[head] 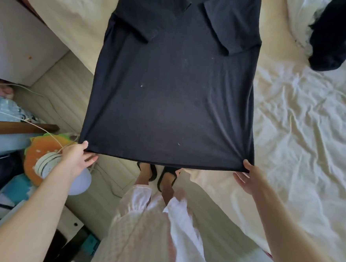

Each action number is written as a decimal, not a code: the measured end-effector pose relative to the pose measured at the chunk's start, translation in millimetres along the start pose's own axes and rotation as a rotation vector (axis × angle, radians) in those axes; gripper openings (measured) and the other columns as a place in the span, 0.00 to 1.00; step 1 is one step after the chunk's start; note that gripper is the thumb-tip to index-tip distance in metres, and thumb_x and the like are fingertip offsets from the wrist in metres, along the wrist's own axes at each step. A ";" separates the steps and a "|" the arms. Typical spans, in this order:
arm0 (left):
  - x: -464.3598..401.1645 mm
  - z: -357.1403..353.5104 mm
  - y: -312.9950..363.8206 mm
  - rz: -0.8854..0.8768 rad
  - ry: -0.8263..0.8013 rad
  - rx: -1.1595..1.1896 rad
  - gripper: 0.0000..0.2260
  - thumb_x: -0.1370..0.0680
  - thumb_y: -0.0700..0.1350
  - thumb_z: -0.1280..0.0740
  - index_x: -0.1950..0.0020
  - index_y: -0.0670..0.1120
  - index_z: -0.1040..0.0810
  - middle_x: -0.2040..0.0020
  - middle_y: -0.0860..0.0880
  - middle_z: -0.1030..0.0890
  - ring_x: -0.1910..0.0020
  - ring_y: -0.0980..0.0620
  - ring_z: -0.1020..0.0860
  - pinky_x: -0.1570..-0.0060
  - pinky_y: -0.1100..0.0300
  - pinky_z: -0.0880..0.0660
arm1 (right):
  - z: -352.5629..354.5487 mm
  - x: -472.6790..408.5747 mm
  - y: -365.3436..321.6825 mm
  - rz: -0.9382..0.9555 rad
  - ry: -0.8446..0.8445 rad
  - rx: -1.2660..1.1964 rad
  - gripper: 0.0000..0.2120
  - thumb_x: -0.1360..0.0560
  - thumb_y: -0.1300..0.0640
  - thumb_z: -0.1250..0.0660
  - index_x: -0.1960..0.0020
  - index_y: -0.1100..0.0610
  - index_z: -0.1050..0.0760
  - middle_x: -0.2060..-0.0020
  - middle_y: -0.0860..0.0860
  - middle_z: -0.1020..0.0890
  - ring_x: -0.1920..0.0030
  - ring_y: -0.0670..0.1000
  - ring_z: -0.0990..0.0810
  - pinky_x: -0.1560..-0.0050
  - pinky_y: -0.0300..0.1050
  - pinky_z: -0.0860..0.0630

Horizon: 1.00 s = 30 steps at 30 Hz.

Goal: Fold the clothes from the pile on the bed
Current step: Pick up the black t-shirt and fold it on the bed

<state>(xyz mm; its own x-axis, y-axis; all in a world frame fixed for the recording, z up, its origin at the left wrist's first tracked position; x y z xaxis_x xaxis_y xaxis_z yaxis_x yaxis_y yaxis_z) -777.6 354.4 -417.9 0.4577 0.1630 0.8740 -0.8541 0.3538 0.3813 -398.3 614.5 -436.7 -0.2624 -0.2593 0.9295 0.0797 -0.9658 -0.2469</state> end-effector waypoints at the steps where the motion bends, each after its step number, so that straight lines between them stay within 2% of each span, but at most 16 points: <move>1: 5.6 0.2 1.6 0.032 -0.012 0.043 0.17 0.18 0.38 0.44 0.29 0.38 0.37 0.31 0.40 0.31 0.34 0.41 0.30 0.35 0.46 0.32 | 1.0 6.5 -1.7 -0.024 -0.014 -0.032 0.10 0.23 0.60 0.34 0.44 0.61 0.30 0.55 0.53 0.23 0.56 0.52 0.21 0.59 0.45 0.24; 5: 36.4 0.9 10.5 0.043 -0.025 0.139 0.17 0.18 0.36 0.46 0.29 0.38 0.38 0.30 0.40 0.32 0.32 0.41 0.32 0.35 0.45 0.33 | 6.5 37.2 -13.4 -0.076 -0.029 -0.168 0.11 0.23 0.58 0.34 0.43 0.61 0.30 0.56 0.52 0.22 0.54 0.52 0.20 0.65 0.44 0.24; 8: 61.2 7.4 27.2 0.003 -0.051 0.105 0.17 0.18 0.35 0.46 0.29 0.37 0.38 0.31 0.38 0.32 0.33 0.39 0.31 0.37 0.46 0.31 | 10.0 62.8 -26.7 -0.024 -0.039 -0.167 0.11 0.22 0.58 0.35 0.42 0.60 0.31 0.56 0.52 0.23 0.57 0.52 0.21 0.66 0.45 0.22; 11: 85.0 10.3 51.5 -0.018 -0.094 0.176 0.18 0.19 0.34 0.46 0.29 0.37 0.37 0.32 0.38 0.31 0.34 0.40 0.30 0.40 0.47 0.31 | 8.9 88.8 -46.5 0.099 -0.032 -0.078 0.10 0.21 0.60 0.38 0.40 0.61 0.32 0.52 0.57 0.24 0.60 0.55 0.21 0.64 0.49 0.22; 15: 115.5 -1.1 92.9 -0.022 -0.198 0.345 0.17 0.19 0.34 0.46 0.30 0.36 0.35 0.32 0.39 0.30 0.35 0.44 0.29 0.40 0.52 0.30 | -4.8 125.8 -88.1 0.081 -0.083 -0.233 0.07 0.21 0.63 0.41 0.43 0.61 0.31 0.52 0.59 0.22 0.58 0.56 0.20 0.68 0.47 0.22; 17: 127.6 -11.9 118.4 -0.030 -0.251 0.428 0.14 0.19 0.35 0.46 0.34 0.36 0.31 0.33 0.40 0.28 0.38 0.45 0.27 0.42 0.56 0.28 | -17.0 141.7 -114.4 0.054 -0.155 -0.334 0.06 0.21 0.64 0.44 0.46 0.64 0.30 0.53 0.58 0.22 0.59 0.55 0.21 0.72 0.44 0.21; 18: 132.4 -17.9 130.3 -0.040 -0.265 0.448 0.11 0.19 0.35 0.45 0.40 0.35 0.29 0.34 0.40 0.28 0.38 0.45 0.26 0.43 0.57 0.27 | -23.1 147.9 -126.3 0.054 -0.184 -0.377 0.07 0.20 0.64 0.45 0.50 0.65 0.29 0.56 0.58 0.22 0.62 0.54 0.22 0.71 0.41 0.21; 20: 140.2 -34.2 160.2 -0.071 -0.291 0.462 0.08 0.19 0.35 0.45 0.52 0.36 0.27 0.37 0.40 0.26 0.40 0.45 0.25 0.46 0.61 0.25 | -38.0 161.9 -154.1 0.077 -0.231 -0.440 0.12 0.19 0.63 0.47 0.58 0.65 0.32 0.61 0.57 0.26 0.67 0.52 0.21 0.63 0.37 0.20; 21: 142.0 -44.1 176.2 -0.089 -0.304 0.459 0.08 0.19 0.36 0.44 0.55 0.36 0.28 0.38 0.40 0.26 0.41 0.46 0.25 0.49 0.63 0.24 | -46.5 167.7 -168.6 0.108 -0.247 -0.459 0.13 0.18 0.62 0.47 0.60 0.64 0.33 0.61 0.56 0.27 0.68 0.50 0.19 0.61 0.36 0.20; 24: 136.9 -80.0 227.8 -0.144 -0.353 0.447 0.08 0.18 0.36 0.44 0.51 0.35 0.27 0.42 0.39 0.26 0.46 0.46 0.25 0.64 0.64 0.21 | -71.6 167.5 -216.4 0.060 -0.266 -0.587 0.13 0.18 0.58 0.44 0.58 0.64 0.30 0.62 0.54 0.23 0.51 0.47 0.21 0.46 0.38 0.23; 25: 132.3 -93.3 244.9 -0.143 -0.366 0.464 0.08 0.18 0.37 0.44 0.49 0.35 0.27 0.44 0.39 0.25 0.47 0.46 0.24 0.67 0.63 0.21 | -81.2 164.6 -232.8 0.043 -0.288 -0.631 0.14 0.18 0.58 0.43 0.58 0.64 0.29 0.64 0.55 0.21 0.50 0.48 0.21 0.45 0.40 0.23; 26: 127.6 -107.3 261.8 -0.135 -0.380 0.481 0.08 0.18 0.37 0.44 0.48 0.35 0.27 0.46 0.39 0.24 0.48 0.45 0.23 0.69 0.62 0.21 | -91.4 160.3 -250.0 0.046 -0.310 -0.652 0.15 0.18 0.57 0.44 0.59 0.65 0.28 0.68 0.56 0.19 0.53 0.49 0.20 0.48 0.41 0.22; 28: 118.1 -137.5 292.9 -0.138 -0.403 0.470 0.08 0.19 0.37 0.43 0.49 0.35 0.26 0.51 0.39 0.22 0.51 0.45 0.21 0.71 0.62 0.21 | -113.4 152.4 -282.1 0.080 -0.314 -0.632 0.16 0.18 0.58 0.46 0.59 0.66 0.29 0.75 0.58 0.19 0.68 0.50 0.17 0.60 0.43 0.19; 30: 106.8 -168.9 320.3 -0.153 -0.397 0.443 0.07 0.19 0.37 0.42 0.47 0.36 0.26 0.53 0.39 0.22 0.55 0.45 0.20 0.72 0.62 0.22 | -137.1 139.4 -311.7 0.114 -0.289 -0.577 0.15 0.18 0.58 0.47 0.57 0.66 0.29 0.76 0.59 0.20 0.76 0.53 0.19 0.71 0.45 0.20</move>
<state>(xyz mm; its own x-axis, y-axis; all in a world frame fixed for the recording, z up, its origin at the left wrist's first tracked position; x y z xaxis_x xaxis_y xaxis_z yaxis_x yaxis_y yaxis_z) -960.5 640.7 -253.2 0.5290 -0.2452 0.8124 -0.8465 -0.0846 0.5256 -591.5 878.1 -267.7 -0.0070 -0.4247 0.9053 -0.4580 -0.8034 -0.3804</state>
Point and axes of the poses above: each hand's wrist, its own x-axis away from the middle knuckle, its own z-axis out of the back of the hand, y = z × x, the point moved 1 cm from there along -x, towards the middle knuckle
